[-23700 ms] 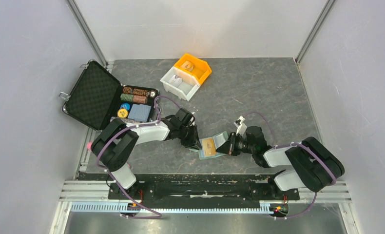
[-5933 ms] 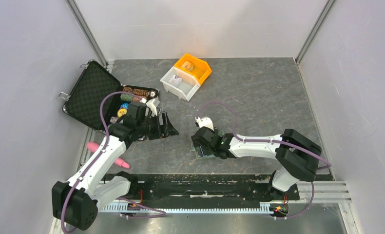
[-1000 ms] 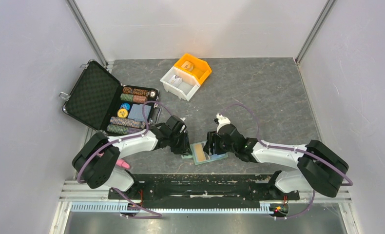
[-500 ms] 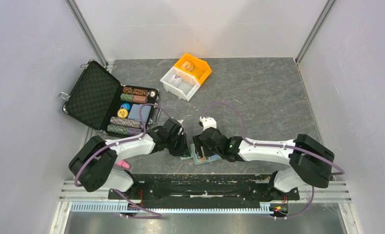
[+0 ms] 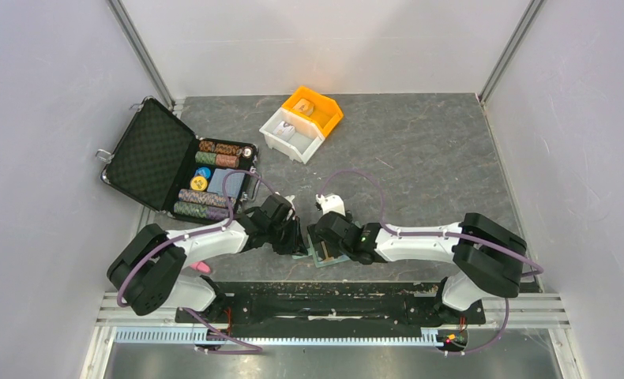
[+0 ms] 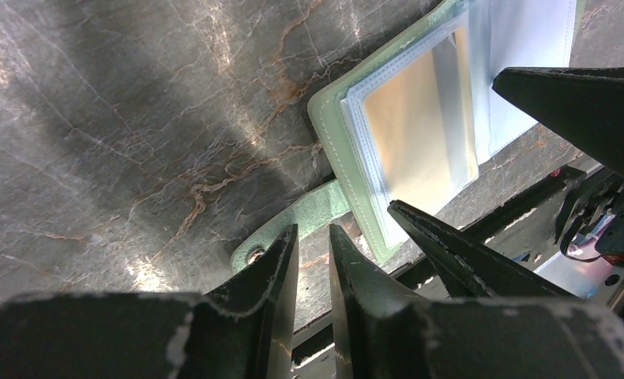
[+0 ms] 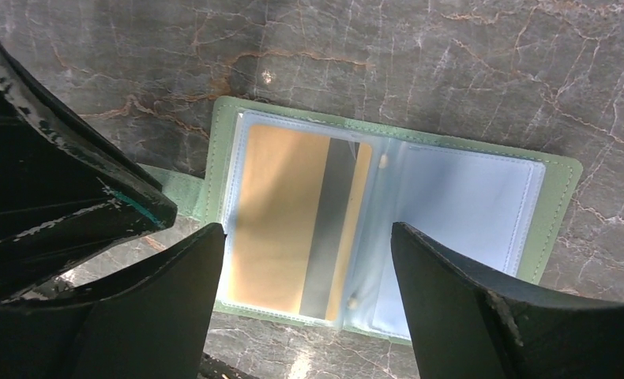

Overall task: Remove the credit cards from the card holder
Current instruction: Remove the credit card from the card holder.

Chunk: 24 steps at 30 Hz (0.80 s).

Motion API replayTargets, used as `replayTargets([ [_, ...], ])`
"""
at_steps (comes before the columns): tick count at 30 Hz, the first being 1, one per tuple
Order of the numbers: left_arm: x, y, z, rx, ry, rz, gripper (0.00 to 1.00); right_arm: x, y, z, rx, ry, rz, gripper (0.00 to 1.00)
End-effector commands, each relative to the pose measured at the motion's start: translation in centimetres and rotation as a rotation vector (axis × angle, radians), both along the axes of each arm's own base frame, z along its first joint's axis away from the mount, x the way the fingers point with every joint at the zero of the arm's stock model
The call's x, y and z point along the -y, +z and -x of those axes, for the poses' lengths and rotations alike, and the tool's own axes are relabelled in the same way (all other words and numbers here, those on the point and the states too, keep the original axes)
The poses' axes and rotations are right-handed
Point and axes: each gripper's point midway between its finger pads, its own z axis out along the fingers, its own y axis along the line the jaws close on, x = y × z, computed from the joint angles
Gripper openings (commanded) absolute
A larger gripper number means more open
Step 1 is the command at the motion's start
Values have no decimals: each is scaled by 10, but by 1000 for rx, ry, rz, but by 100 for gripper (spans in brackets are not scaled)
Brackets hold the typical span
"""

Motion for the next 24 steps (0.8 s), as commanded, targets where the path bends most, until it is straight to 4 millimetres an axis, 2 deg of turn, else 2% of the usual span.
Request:
replayTargets([
  [1,0,2,1,-10,20,17,27,-9,9,-9,39,-25,-8,80],
  [10,-1,1,1,-10,20,13,27,-9,3,-8,56,-29,57,81],
  [19,-2,-2,2,-15,20,4,27,-6,8,-11,85,-43,91,68],
  [24,-3,-3,2,-15,23,-2,27,-3,11,-12,95,-50,97,69],
])
